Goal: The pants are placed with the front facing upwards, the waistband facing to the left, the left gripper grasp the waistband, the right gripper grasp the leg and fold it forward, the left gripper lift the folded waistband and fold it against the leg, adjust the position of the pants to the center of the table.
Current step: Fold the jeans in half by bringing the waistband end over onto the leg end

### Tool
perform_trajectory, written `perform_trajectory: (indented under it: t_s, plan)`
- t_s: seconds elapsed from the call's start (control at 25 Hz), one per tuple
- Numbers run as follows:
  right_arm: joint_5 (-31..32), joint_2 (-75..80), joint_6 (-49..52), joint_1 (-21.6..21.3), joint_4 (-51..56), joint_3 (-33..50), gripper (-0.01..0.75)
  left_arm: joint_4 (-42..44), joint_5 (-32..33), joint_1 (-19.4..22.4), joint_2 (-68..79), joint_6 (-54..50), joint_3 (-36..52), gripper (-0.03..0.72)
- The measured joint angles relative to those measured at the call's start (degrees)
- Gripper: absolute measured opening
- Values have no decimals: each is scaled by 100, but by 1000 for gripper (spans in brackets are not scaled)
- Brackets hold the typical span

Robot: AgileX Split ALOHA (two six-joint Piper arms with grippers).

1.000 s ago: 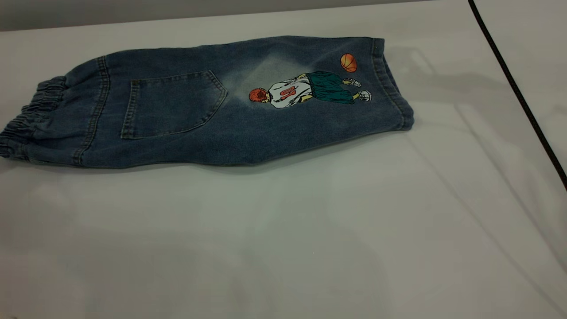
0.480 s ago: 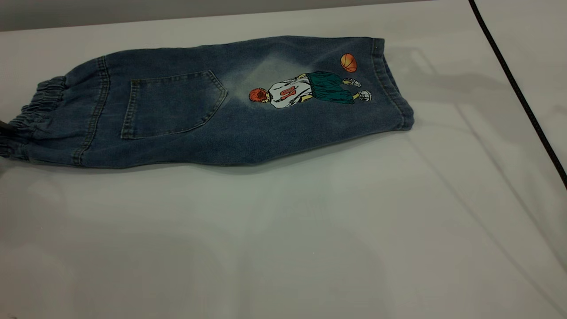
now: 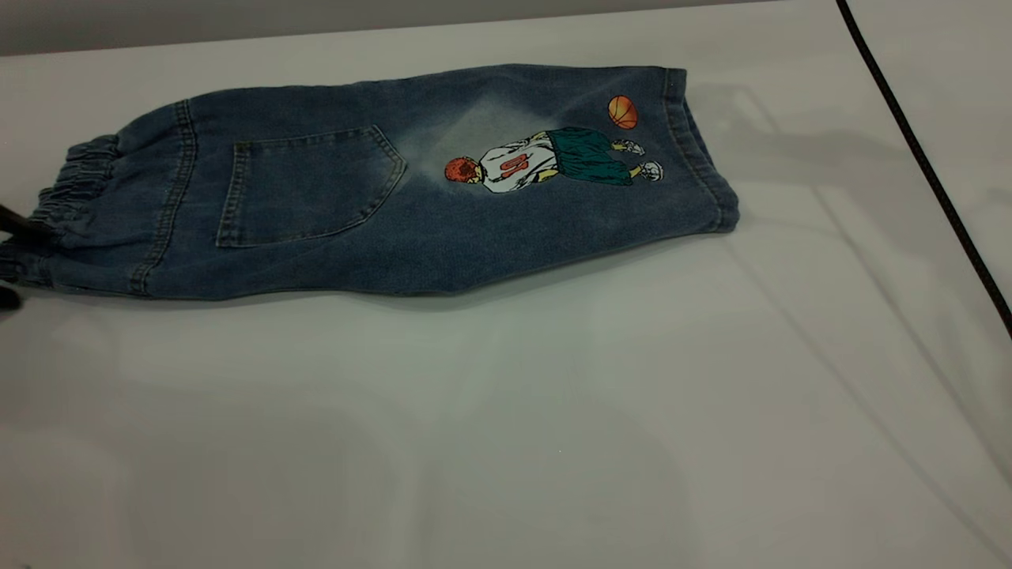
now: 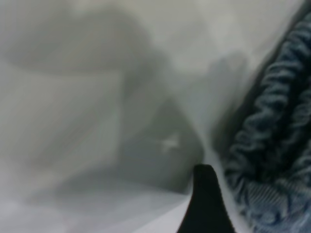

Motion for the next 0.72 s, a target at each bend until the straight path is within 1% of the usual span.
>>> perform_trajectory:
  t_s: [0.28, 0.36, 0.44, 0.48, 0.6, 0.64, 0.72]
  plan:
    - [-5, 6, -2, 122, -13, 7, 539, -531, -218, -225, 64, 300, -5, 472]
    - [4, 6, -2, 154, -19, 13, 539, -561, -298, -269, 78, 283, -5, 452]
    - [-7, 6, -2, 168, -39, 13, 539, -535, -386, -274, 78, 271, -5, 399]
    - [-2, 6, -2, 174, -44, 13, 539, -524, -433, -274, 83, 265, -5, 353]
    - [-19, 82, -2, 299, -15, 13, 539, -499, -511, -274, 91, 255, -5, 178]
    - [-6, 127, -6, 368, 9, 13, 539, -499, -500, -274, 91, 263, -5, 139]
    - [-6, 277, -19, 521, 14, 13, 539, -492, -469, -274, 91, 324, -5, 141]
